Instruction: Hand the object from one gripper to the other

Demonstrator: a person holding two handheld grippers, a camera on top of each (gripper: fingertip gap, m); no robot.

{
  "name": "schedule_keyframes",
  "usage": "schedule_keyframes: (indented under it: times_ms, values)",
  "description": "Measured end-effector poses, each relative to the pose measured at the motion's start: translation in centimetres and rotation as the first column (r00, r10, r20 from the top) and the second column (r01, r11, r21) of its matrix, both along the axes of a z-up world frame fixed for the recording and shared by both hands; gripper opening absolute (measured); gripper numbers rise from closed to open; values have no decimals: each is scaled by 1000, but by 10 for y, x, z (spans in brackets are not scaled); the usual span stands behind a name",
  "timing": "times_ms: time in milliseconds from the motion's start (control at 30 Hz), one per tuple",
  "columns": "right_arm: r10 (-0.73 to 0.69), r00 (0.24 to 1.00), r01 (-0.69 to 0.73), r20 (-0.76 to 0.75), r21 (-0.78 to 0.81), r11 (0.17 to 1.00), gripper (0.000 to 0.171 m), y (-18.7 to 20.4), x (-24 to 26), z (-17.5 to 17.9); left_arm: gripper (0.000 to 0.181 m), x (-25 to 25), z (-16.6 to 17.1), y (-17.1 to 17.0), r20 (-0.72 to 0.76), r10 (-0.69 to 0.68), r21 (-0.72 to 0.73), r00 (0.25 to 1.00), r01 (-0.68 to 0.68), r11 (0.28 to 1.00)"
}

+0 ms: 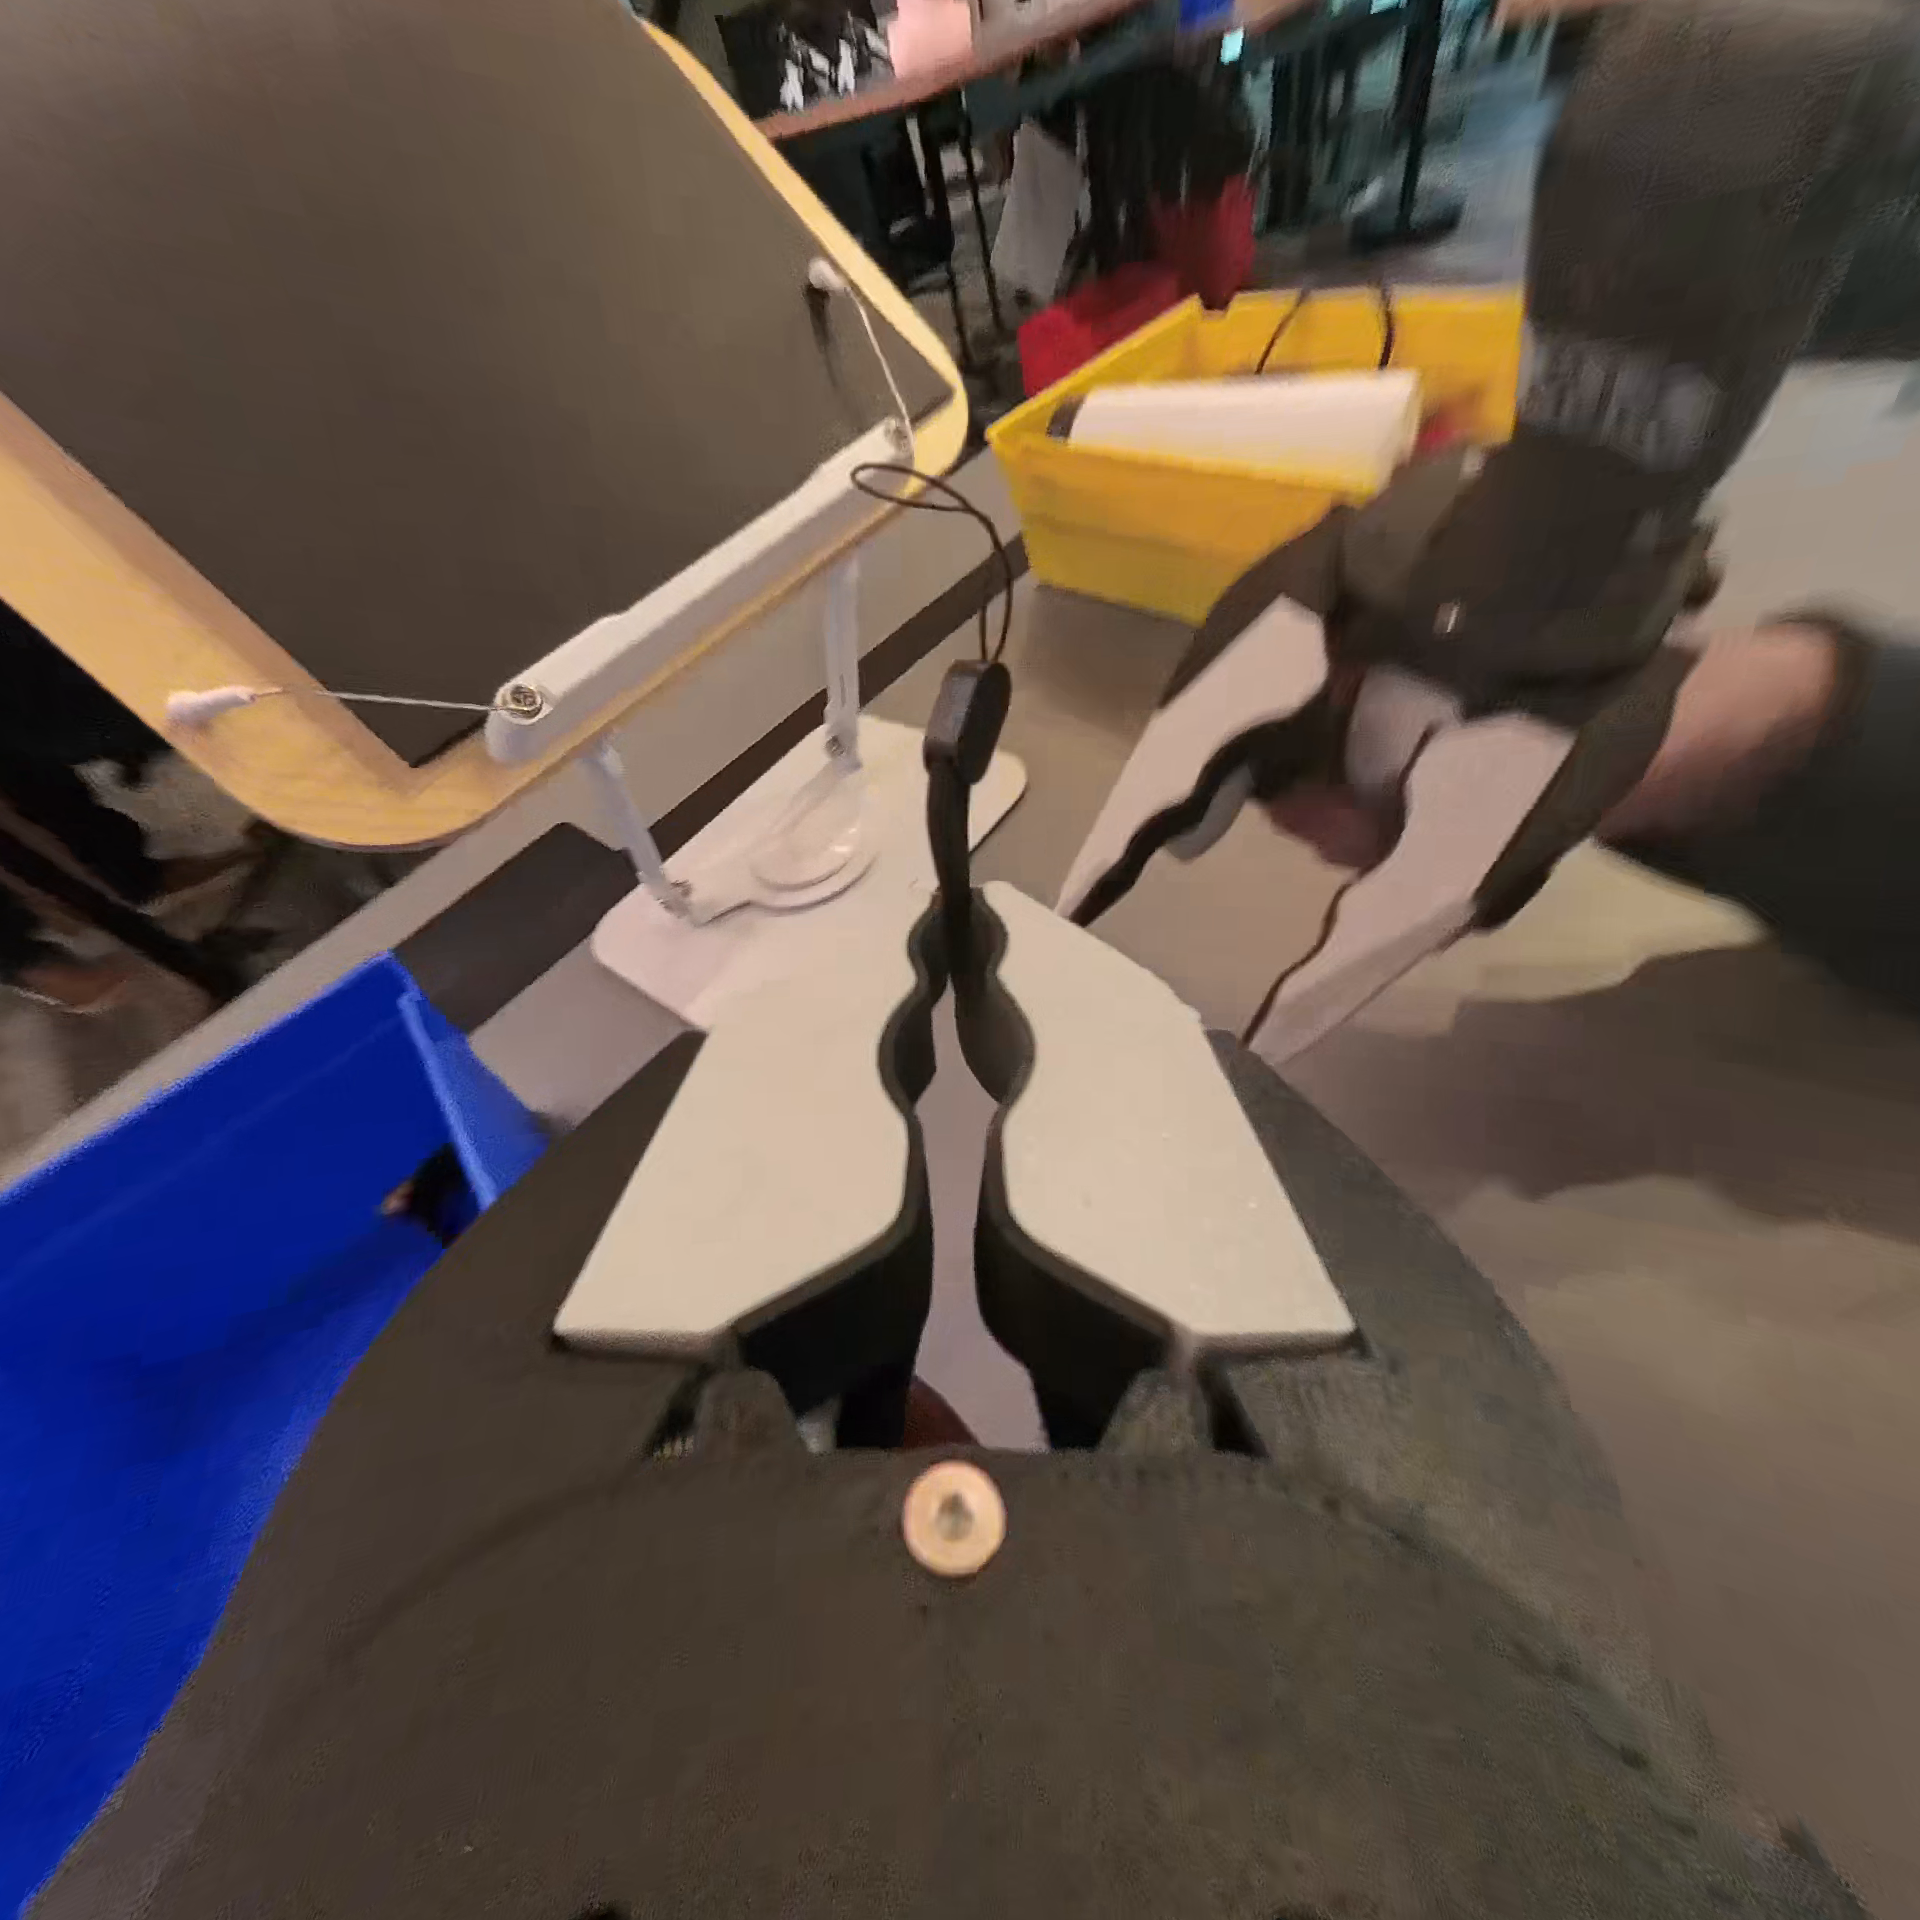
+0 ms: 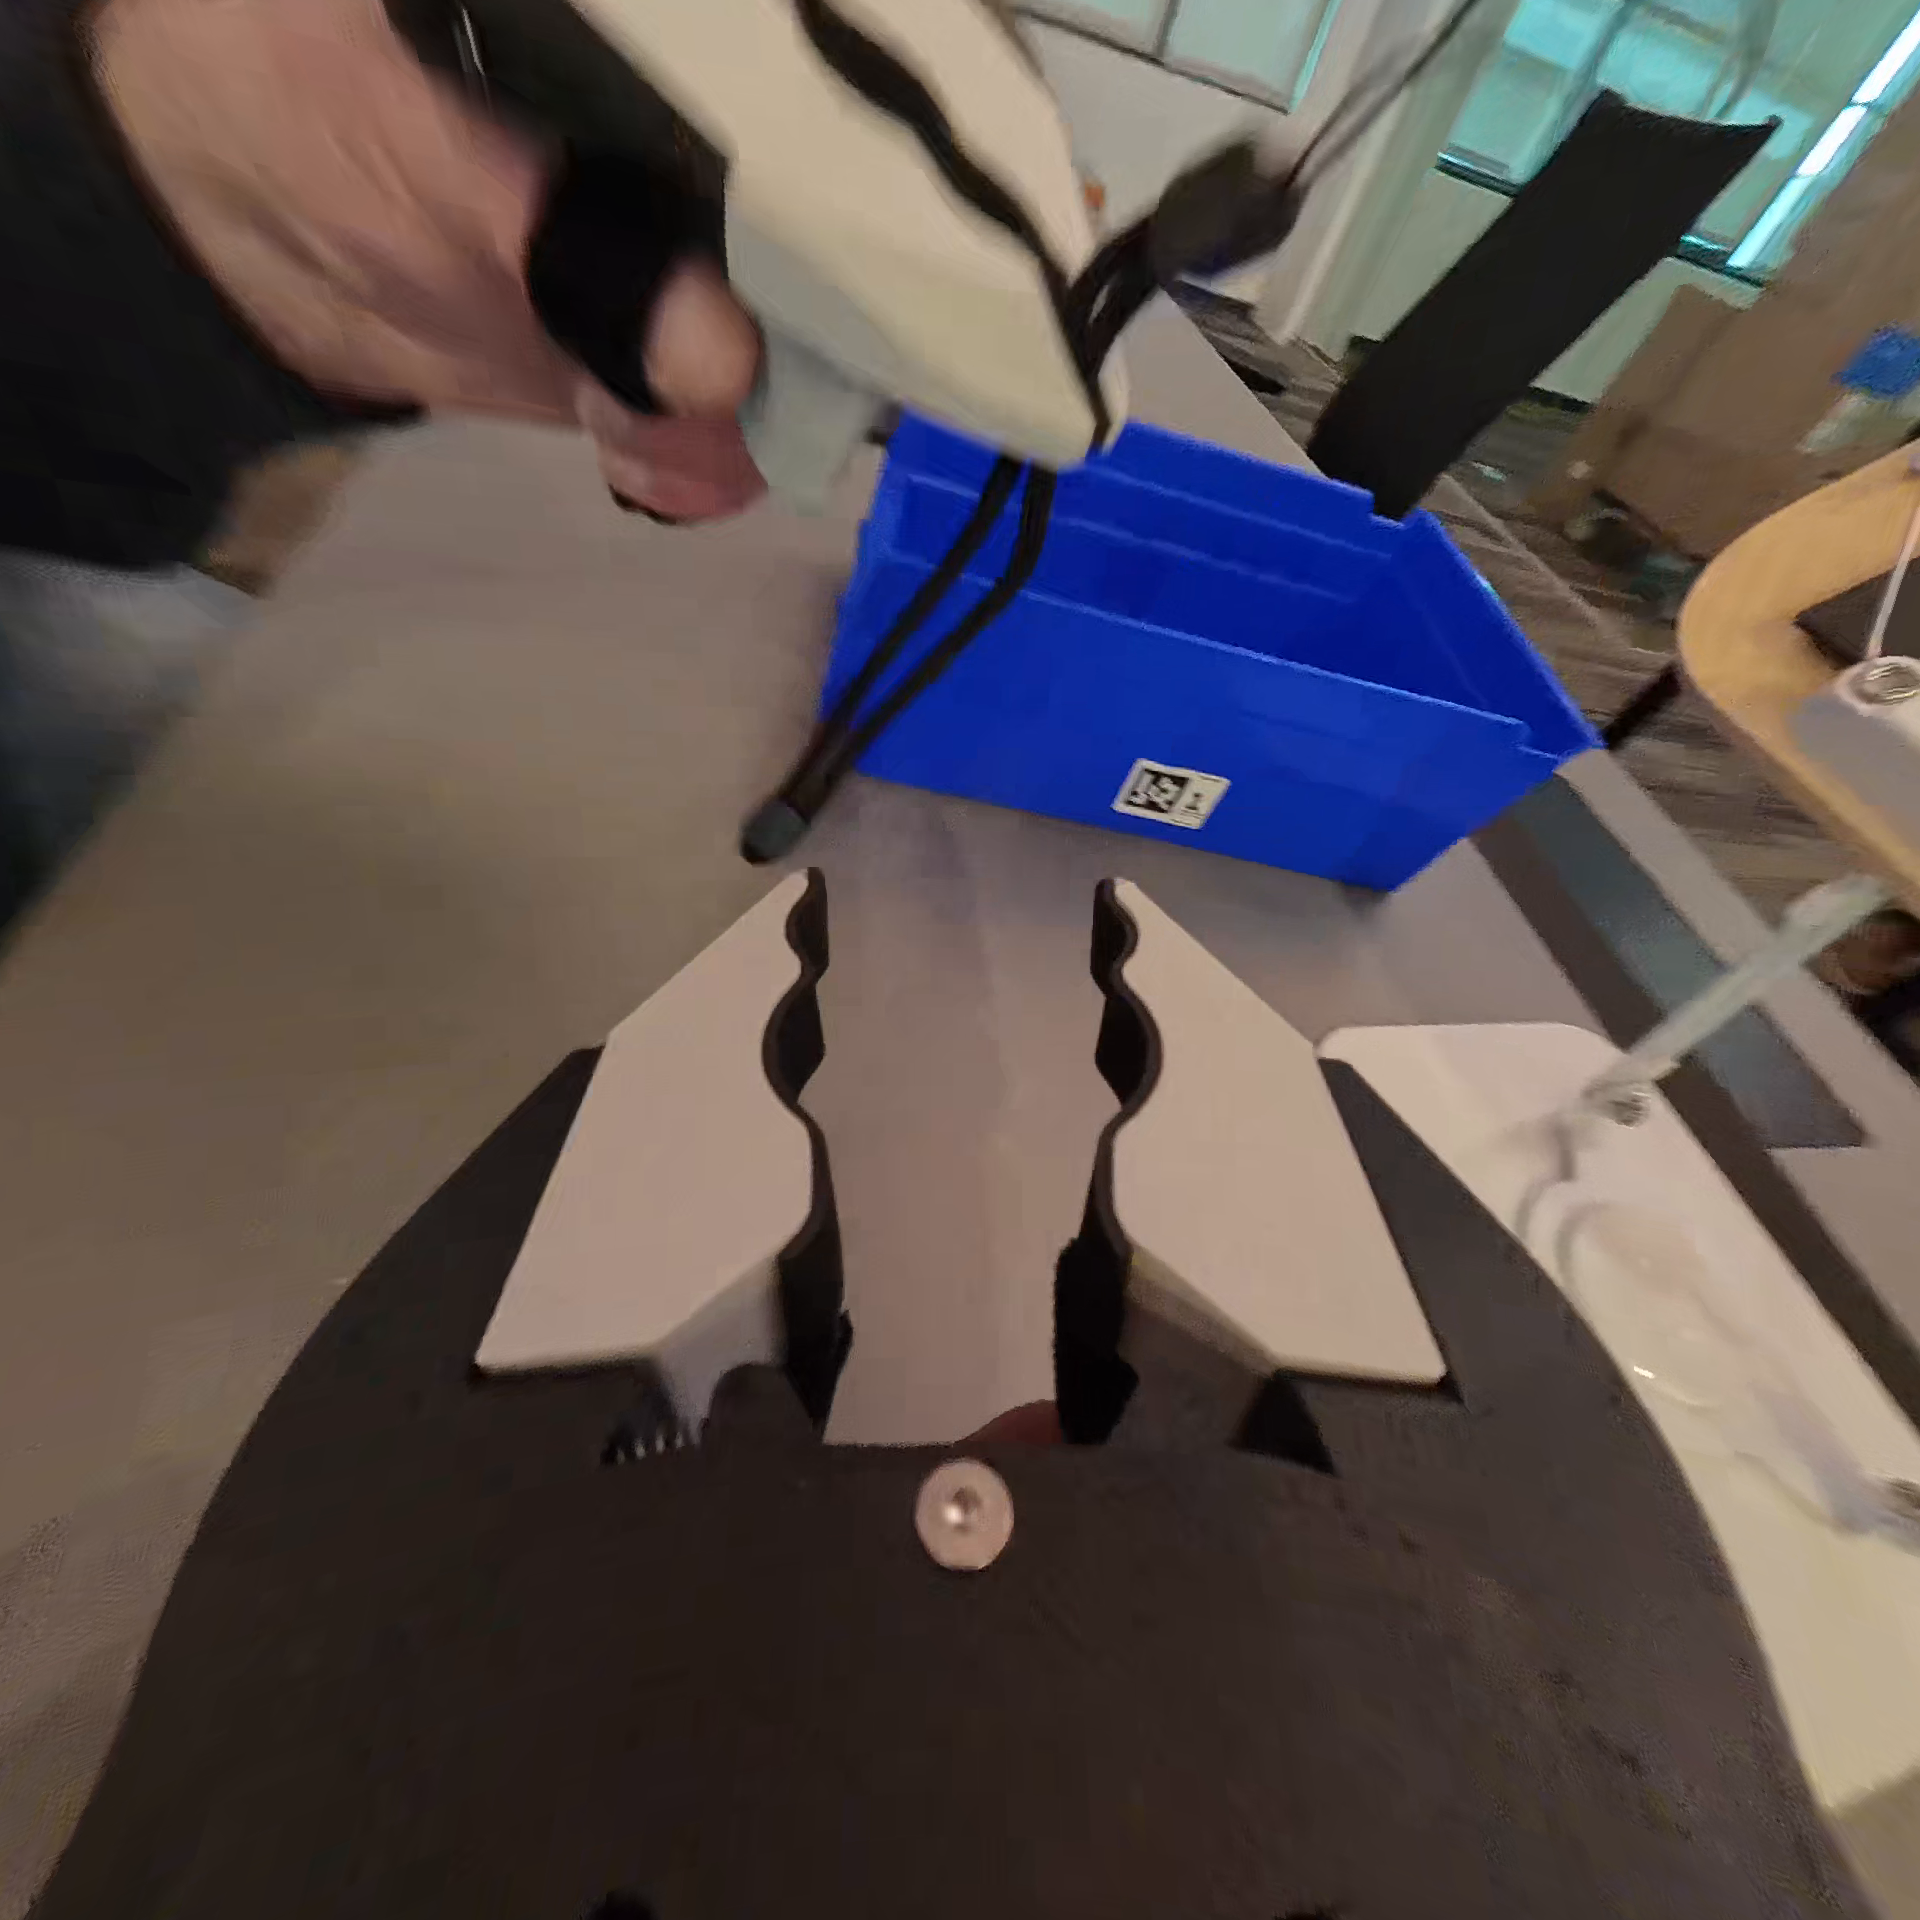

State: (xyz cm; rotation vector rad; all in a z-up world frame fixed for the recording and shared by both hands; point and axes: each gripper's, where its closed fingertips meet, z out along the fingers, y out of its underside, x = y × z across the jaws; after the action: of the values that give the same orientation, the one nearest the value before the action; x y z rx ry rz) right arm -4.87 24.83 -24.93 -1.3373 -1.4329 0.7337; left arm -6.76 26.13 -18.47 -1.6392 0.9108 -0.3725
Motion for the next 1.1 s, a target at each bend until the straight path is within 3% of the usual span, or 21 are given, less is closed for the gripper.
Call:
schedule_keyframes:
  times_ms: [133, 267, 400, 533, 600, 633, 667, 733, 833, 967, 1100]
  values:
    - [-84, 996, 85, -19, 321, 943, 46, 5, -8, 12, 2, 2, 23, -2, 247, -30, -129, 968, 64, 990]
    - [-175, 984, 142, -20, 678, 722, 58, -3, -18, 27, 2, 5, 31, 0, 454, -36, -281, 890, 181, 943]
    - [-181, 980, 173, -86, 819, 547, 65, -24, -29, 47, 2, 7, 31, 4, 581, -7, -375, 814, 276, 885]
    - [-224, 972, 168, -65, 861, 480, 46, -27, -32, 48, 2, 11, 26, 4, 633, 13, -425, 774, 334, 841]
    - [-231, 971, 162, -57, 868, 470, 23, -29, -32, 48, 2, 16, 23, 3, 633, 10, -435, 774, 345, 832]
    - [-234, 971, 162, -54, 867, 471, 5, -30, -31, 49, 3, 17, 21, 3, 629, 11, -440, 777, 345, 829]
    - [-237, 970, 160, -49, 865, 476, 0, -31, -31, 49, 3, 19, 21, 2, 629, 10, -443, 777, 349, 826]
    - [-225, 973, 158, -45, 845, 512, 0, -32, -30, 49, 3, 20, 18, 3, 617, 8, -445, 787, 340, 829]
    - [-152, 985, 161, -78, 730, 664, 0, -37, -29, 53, 2, 15, 11, 8, 566, 16, -435, 824, 282, 855]
    - [2, 981, 89, -196, 456, 886, 0, -45, -21, 66, 3, 10, -1, 6, 470, -24, -394, 882, 234, 889]
    - [94, 923, -38, -374, 156, 987, 0, -43, -3, 84, 3, 12, -10, -5, 380, -116, -335, 918, 254, 907]
